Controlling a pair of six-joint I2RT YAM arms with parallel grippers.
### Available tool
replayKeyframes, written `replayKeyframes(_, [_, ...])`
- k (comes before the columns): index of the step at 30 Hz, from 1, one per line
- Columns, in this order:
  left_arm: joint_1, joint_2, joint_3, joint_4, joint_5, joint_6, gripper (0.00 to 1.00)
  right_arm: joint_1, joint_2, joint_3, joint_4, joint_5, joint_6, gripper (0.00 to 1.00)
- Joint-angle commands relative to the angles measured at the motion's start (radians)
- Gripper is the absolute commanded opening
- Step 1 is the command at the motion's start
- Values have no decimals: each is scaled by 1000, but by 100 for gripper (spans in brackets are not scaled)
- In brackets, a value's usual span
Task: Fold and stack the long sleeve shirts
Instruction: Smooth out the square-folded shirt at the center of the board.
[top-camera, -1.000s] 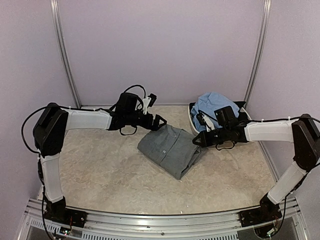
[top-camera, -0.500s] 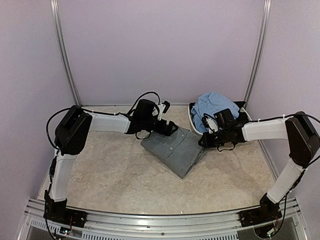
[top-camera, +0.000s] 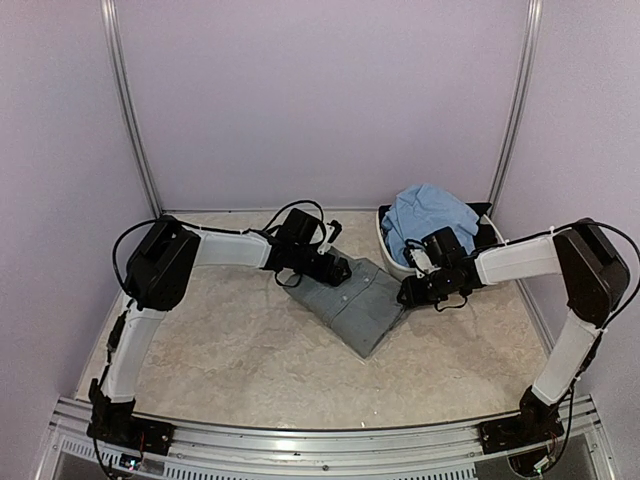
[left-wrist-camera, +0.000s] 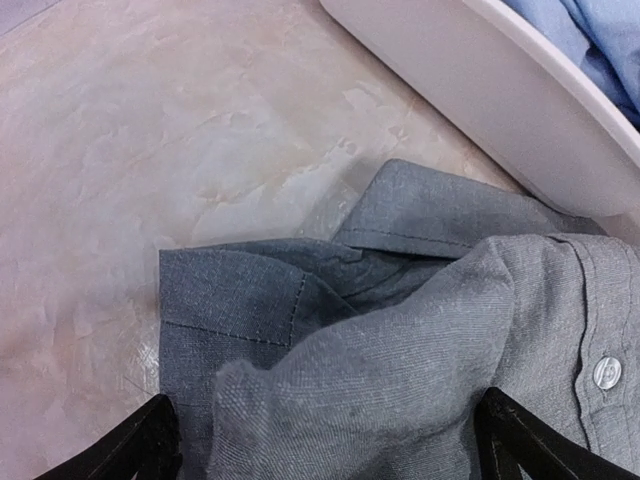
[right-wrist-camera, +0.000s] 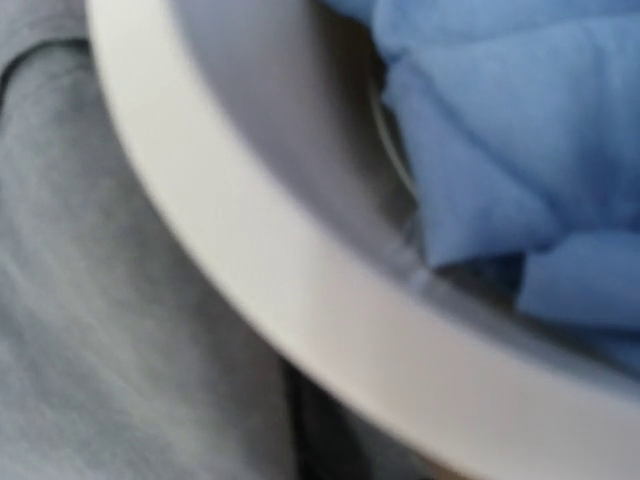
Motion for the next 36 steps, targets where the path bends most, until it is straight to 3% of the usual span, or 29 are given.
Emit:
replayKeyframes(1, [0,48,26,-97,-42,35,99,-11,-27,-5,-59,22,-26,42])
replayKeyframes(5, [3,43,22,-105,-51,41,99,0,-89,-14,-76,-2,-51,49])
replayKeyframes(12, [40,-86,-71,77,37,-15,99,86,-274,11,-96,-34,-98,58])
replayKeyframes(17, [76,-160,-97,169,111,-79,99,129,-311,22,-76,-46,-91,60])
replayKeyframes(24, [144,-173,-142,235,265,-205,99,160,-163,69,5,-84,-91,59])
replayKeyframes(36, [174,-167,-227,207,292,-275,99,167,167,243,63,-101,-76,57])
